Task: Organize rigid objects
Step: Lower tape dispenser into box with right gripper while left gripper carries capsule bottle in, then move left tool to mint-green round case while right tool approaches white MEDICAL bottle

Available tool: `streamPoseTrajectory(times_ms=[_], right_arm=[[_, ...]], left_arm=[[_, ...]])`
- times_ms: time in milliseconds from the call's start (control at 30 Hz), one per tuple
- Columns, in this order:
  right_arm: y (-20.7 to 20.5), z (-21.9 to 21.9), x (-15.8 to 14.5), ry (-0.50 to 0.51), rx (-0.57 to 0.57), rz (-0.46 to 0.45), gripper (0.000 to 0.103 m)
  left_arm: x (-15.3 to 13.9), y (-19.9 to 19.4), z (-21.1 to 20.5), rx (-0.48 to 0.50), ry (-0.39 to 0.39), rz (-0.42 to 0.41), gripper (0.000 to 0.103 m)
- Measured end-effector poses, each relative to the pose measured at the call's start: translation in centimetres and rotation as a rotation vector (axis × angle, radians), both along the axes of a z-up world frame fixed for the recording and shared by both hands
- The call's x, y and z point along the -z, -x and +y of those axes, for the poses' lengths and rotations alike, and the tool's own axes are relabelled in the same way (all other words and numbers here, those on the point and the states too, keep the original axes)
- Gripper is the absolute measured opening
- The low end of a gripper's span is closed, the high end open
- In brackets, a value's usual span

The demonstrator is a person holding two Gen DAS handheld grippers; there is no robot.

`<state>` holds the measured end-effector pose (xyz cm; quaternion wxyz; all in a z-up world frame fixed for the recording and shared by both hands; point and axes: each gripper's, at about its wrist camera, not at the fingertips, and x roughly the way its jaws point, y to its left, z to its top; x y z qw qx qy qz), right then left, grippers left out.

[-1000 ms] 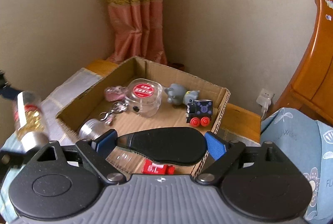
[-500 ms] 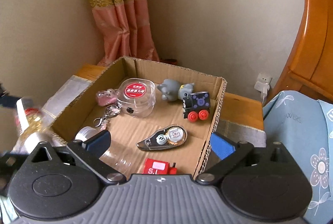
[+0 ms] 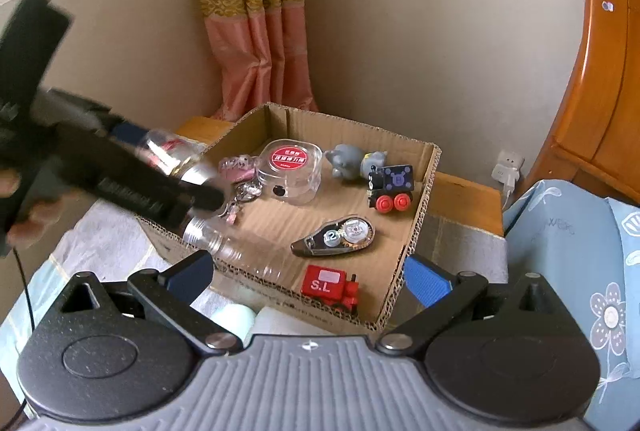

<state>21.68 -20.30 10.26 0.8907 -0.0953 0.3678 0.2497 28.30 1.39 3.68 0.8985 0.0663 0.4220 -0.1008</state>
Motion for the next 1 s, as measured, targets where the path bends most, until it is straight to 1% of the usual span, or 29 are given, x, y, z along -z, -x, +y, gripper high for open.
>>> streamPoseTrajectory(times_ms=[133, 300, 467, 567, 633, 733, 800, 867, 933, 1000], right_arm=[[0.3, -0.1, 0.0, -0.017, 0.002, 0.004, 0.103], [0.7, -0.4, 0.8, -0.039, 0.018, 0.026, 0.103], [1.3, -0.9, 2.1, -0.032, 0.070, 0.029, 0.103], [1.7, -1.5, 3.1, -0.044, 0.112, 0.041, 0.103], [2.1, -1.7, 3.8, -0.054, 0.145, 0.034, 0.103], [2.0, -1.5, 5.1, -0.062, 0.189, 0.042, 0.103], [1.8, -1.3, 5.9, -0.082, 0.204, 0.064, 0.103], [1.8, -0.9, 6.6, -0.093, 0.215, 0.076, 0.103], [1.7, -0.5, 7.2, -0.089, 0.234, 0.084, 0.103], [1.6, -0.3, 7.7, -0.091, 0.243, 0.094, 0.103]], left_arm=[[0.0, -0.5, 0.1, -0.039, 0.002, -0.017, 0.096], [0.5, 0.2, 0.4, -0.049, 0.000, -0.013, 0.097], [1.1, 2.2, 1.1, -0.061, 0.031, -0.029, 0.097], [1.6, 3.8, 1.3, -0.065, 0.026, -0.043, 0.097], [2.0, 4.9, 1.2, -0.059, 0.018, -0.049, 0.097], [2.6, 6.5, 1.0, -0.036, 0.045, -0.040, 0.097], [3.0, 7.4, 0.8, -0.040, 0.056, -0.048, 0.097], [3.4, 8.2, 0.7, -0.053, 0.044, -0.059, 0.097], [3.9, 8.8, 0.6, -0.082, 0.015, -0.070, 0.098], [4.2, 9.3, 0.9, -0.083, 0.015, -0.067, 0.098]])
